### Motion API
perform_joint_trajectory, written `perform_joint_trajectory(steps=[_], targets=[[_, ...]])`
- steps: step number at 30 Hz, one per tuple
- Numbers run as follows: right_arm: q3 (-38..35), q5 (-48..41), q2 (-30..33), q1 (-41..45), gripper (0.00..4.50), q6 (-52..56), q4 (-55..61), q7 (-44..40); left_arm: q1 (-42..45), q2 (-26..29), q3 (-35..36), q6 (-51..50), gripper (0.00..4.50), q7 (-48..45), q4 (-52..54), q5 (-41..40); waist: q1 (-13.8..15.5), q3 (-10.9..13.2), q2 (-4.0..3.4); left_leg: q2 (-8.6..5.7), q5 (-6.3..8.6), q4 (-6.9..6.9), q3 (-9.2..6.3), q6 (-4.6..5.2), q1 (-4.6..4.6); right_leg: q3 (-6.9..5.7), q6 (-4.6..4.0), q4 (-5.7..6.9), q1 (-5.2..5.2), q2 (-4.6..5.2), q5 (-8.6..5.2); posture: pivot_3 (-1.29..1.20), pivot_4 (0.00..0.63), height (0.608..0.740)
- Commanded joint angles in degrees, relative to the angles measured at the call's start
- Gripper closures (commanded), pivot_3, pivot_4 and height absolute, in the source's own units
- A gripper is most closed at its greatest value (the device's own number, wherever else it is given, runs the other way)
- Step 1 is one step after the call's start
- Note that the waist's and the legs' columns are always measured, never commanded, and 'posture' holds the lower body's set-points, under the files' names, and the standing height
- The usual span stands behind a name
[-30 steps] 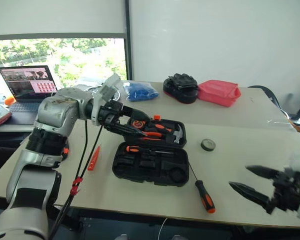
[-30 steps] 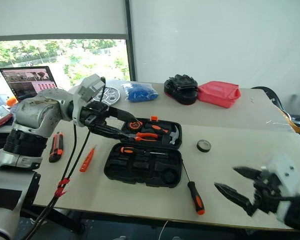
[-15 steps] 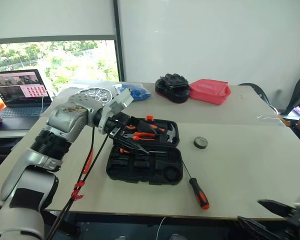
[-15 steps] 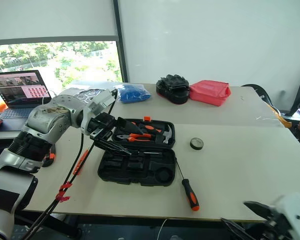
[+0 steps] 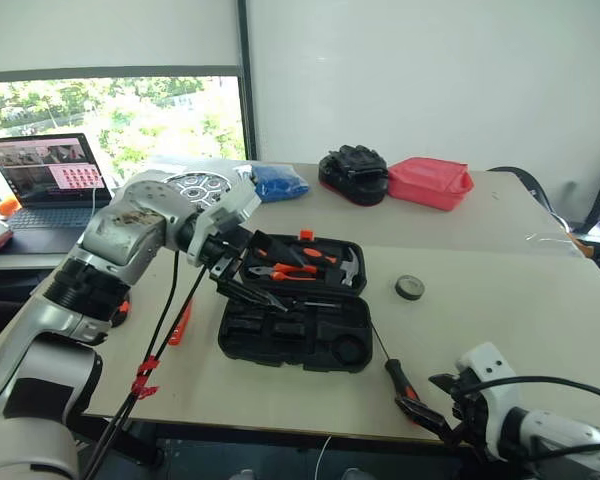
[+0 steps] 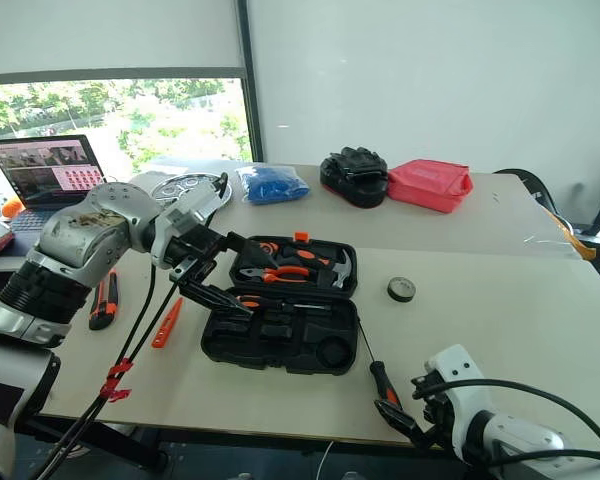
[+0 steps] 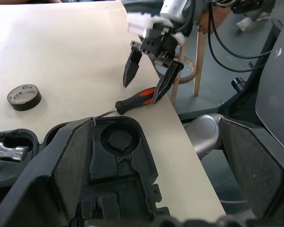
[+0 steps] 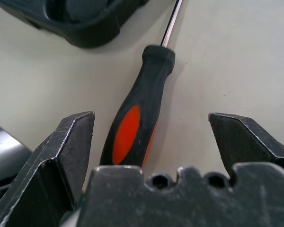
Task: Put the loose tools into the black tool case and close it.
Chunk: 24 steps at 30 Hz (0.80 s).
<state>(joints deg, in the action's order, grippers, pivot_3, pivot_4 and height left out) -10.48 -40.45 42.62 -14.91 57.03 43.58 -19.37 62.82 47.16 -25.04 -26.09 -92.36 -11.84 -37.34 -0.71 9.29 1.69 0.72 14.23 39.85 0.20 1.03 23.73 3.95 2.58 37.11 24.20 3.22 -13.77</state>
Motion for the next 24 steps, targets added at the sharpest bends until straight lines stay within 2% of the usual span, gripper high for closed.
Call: perform_joint_trajectory(steps=[1,2,5,10,11,12,14,20,24], targets=[[3.39,4.72,0.27,0.42,0.0,-2.84,-1.6,-0.19,0.82,0.75,1.83,0.43,0.04,-0.14,1.04,0.7,-0.03,-0.01,0.04,0.01,0.0,0.0,0.0,0.0,-0.01,0.0,0.0,-0.01,-0.02,-0.02,0.0,0.0,0.15,0.74],[3.75,5.34,0.08,0.4,0.0,-3.16,-1.76,-0.34,0.76,0.85,1.94,0.45,0.04,-0.14,1.13,0.79,-0.08,-0.02,0.04,0.02,0.0,0.01,-0.01,0.0,-0.01,-0.01,0.0,-0.01,-0.03,-0.02,0.0,0.0,0.15,0.74],[4.22,6.93,-0.67,-0.32,0.68,-4.8,-1.93,-0.94,0.25,0.68,2.67,0.1,0.0,-0.14,1.08,1.47,-0.34,-0.02,0.05,0.03,0.0,0.04,0.01,0.0,-0.09,0.01,0.01,0.0,-0.07,-0.03,0.02,0.0,0.15,0.74],[0.01,7.81,-1.01,-3.02,2.38,-6.13,-1.45,-1.92,-0.03,-0.41,4.11,0.68,0.0,-0.13,-0.21,3.59,-0.13,-0.02,0.04,0.04,-0.01,0.03,0.01,0.0,-0.1,0.01,0.0,0.02,-0.07,-0.05,0.02,0.0,0.15,0.74],[-1.25,7.52,-1.33,-3.68,2.53,-6.1,-1.4,-2.05,-0.19,-0.5,4.44,0.49,0.0,-0.13,-0.3,3.78,-0.12,-0.02,0.04,0.04,0.0,0.03,0.01,0.0,-0.09,0.01,0.0,0.02,-0.07,-0.05,0.02,0.0,0.15,0.74],[-2.82,7.15,-1.51,-4.44,3.06,-6.01,-1.31,-2.34,-0.35,-0.55,4.69,0.64,0.0,-0.13,-0.48,4.16,-0.09,-0.02,0.04,0.04,0.0,0.03,0.01,0.0,-0.09,0.01,0.0,0.01,-0.07,-0.05,0.02,0.0,0.15,0.74],[-5.82,6.13,-1.84,-5.51,3.44,-5.48,-1.05,-3.01,-0.57,-0.78,5.32,0.83,0.0,-0.13,-0.88,5.03,0.05,-0.02,0.04,0.02,0.0,0.03,0.01,0.0,-0.03,0.01,0.01,0.0,-0.05,-0.02,0.01,0.0,0.15,0.74],[-18.59,-0.78,0.75,-3.83,3.44,-1.35,-3.48,-7.06,-1.65,-1.47,8.46,-0.09,0.0,-0.1,-1.46,7.64,-0.07,-0.02,0.03,0.01,0.0,0.04,0.01,0.0,-0.02,0.01,0.01,0.0,-0.05,0.0,0.03,0.0,0.15,0.74],[-20.12,-3.3,6.93,5.17,3.44,0.9,-8.31,-10.22,-3.15,0.29,10.23,-0.88,0.0,-0.13,-0.02,8.47,-0.65,-0.01,0.02,0.09,0.0,0.0,0.02,0.0,-0.12,0.04,-0.05,0.02,-0.05,-0.09,0.05,0.0,0.15,0.74]])
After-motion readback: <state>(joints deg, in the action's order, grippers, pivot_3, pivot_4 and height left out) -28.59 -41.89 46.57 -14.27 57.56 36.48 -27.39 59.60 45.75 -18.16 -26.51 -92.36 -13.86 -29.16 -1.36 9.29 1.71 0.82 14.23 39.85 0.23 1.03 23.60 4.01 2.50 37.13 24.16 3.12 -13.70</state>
